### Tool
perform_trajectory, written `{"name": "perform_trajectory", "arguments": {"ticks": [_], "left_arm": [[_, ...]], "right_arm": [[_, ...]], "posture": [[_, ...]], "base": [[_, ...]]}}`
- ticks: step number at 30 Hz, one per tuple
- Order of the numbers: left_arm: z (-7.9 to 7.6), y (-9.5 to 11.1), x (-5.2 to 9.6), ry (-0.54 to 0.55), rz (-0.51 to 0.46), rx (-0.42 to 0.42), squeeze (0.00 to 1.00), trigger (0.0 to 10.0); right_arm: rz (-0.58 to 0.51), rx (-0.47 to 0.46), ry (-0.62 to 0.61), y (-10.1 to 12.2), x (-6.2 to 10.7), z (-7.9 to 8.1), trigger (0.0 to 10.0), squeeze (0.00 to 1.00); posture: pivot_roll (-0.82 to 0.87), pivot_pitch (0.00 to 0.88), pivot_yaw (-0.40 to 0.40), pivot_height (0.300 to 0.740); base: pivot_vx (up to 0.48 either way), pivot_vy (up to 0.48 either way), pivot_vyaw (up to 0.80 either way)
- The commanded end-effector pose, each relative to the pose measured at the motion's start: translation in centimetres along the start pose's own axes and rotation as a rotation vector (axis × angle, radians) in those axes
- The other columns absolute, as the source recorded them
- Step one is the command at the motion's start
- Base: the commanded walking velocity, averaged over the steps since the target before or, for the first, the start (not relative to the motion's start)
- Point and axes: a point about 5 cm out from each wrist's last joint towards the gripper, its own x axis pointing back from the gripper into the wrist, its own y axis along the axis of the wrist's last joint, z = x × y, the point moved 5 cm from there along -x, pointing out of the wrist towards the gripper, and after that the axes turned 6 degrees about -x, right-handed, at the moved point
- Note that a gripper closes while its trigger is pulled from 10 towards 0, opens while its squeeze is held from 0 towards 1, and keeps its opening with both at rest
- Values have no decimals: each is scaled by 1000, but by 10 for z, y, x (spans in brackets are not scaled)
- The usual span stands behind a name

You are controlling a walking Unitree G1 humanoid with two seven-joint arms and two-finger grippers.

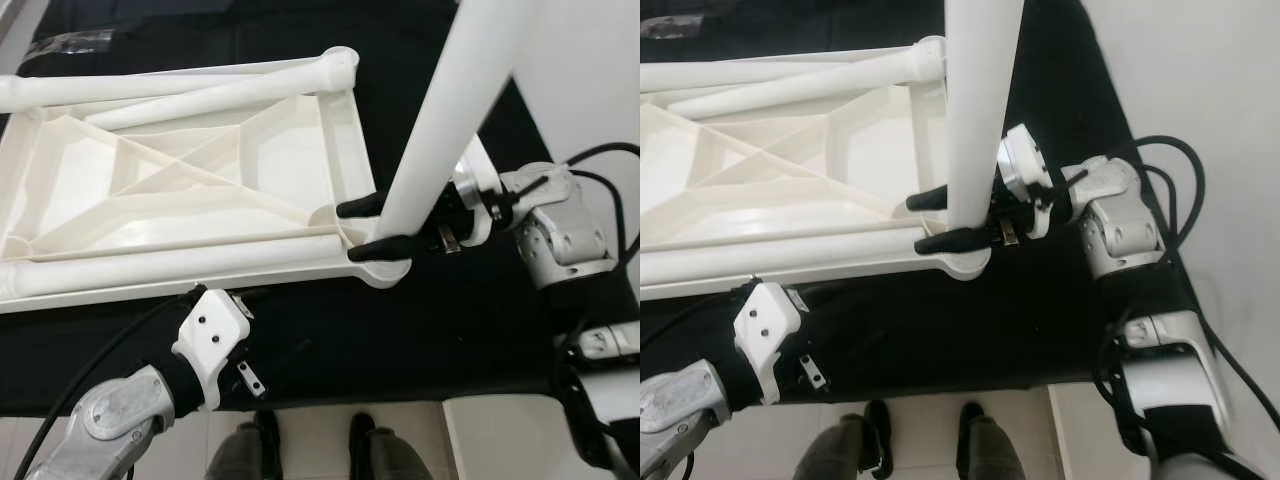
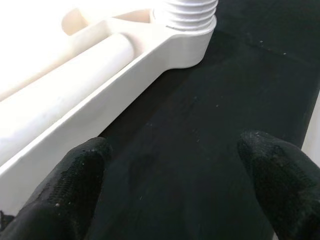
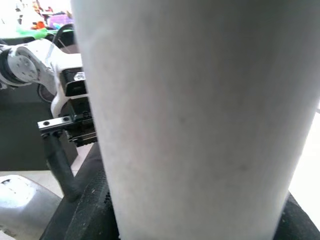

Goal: Building children table

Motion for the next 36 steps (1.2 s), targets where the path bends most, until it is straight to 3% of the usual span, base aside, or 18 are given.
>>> {"name": "perform_trajectory", "arguments": {"ticks": [1,5,10,11,12,13,14,15,16,17,20,22,30,31,32,33,35,36], "left_arm": [[-6,-3,2,-20,14,11,0,10000],[-7,-4,1,-22,14,10,0,10000],[-7,-4,0,-23,14,9,0,10000],[-7,-5,0,-20,15,9,0,10000],[-7,-5,0,-20,15,9,0,10000],[-7,-7,1,-18,21,3,0,10000],[-7,-7,1,-18,21,3,0,10000],[-6,-6,0,-16,20,0,0,10000],[-6,-6,0,-16,20,0,0,10000],[-4,-5,-1,-10,14,-2,0,10000],[-3,-5,-2,-10,11,-4,0,10000],[-1,-6,-4,-14,9,-9,0,10000],[10,-5,-8,22,-1,-26,0,10000],[10,-5,-8,28,-4,-24,0,10000],[10,-5,-7,32,-5,-22,0,10000],[10,-5,-7,36,-7,-19,0,10000],[10,-5,-7,36,-7,-19,0,10000],[11,-5,-7,40,-8,-18,0,10000]], "right_arm": [[-18,-142,-131,-18,2,-11,10000,0],[-23,-151,-302,-27,8,-18,10000,0],[-20,-159,-366,-33,8,-17,10000,0],[15,-219,-524,-53,5,-10,10000,0],[15,-219,-524,-53,5,-10,10000,0],[221,-325,-1161,-105,23,-11,10000,0],[221,-325,-1161,-105,23,-11,10000,0],[251,-395,-1271,-119,21,11,10000,0],[251,-395,-1271,-119,21,11,10000,0],[219,-463,-1289,-125,7,33,10000,0],[192,-448,-1289,-122,2,33,10000,0],[159,-410,-1292,-116,-6,25,10000,0],[130,-405,-1279,-110,-23,16,10000,0],[101,-401,-1269,-104,-25,15,10000,208],[80,-399,-1263,-99,-27,15,10000,208],[28,-385,-1250,-88,-27,12,10000,1000],[28,-385,-1250,-88,-27,12,10000,1000],[-61,-357,-1171,-70,-34,7,10000,1000]], "posture": [[122,440,-7,740],[113,436,-13,740],[109,432,-17,740],[110,419,-32,740],[110,419,-32,740],[111,413,-36,740],[111,413,-36,740],[122,412,-31,740],[122,412,-31,740],[108,405,-13,740],[103,388,-10,740],[99,380,-11,740],[100,367,-19,740],[101,363,-22,740],[101,363,-22,740],[98,359,-22,740],[98,359,-22,740],[95,355,-24,740]], "base": [[0,0,0],[0,0,0],[0,0,0],[0,0,0],[0,0,0],[0,0,0],[0,0,0],[0,0,0],[0,0,0],[0,0,0],[0,0,0],[0,0,0],[0,0,0],[0,0,0],[0,0,0],[0,0,0],[0,0,0],[0,0,0]]}}
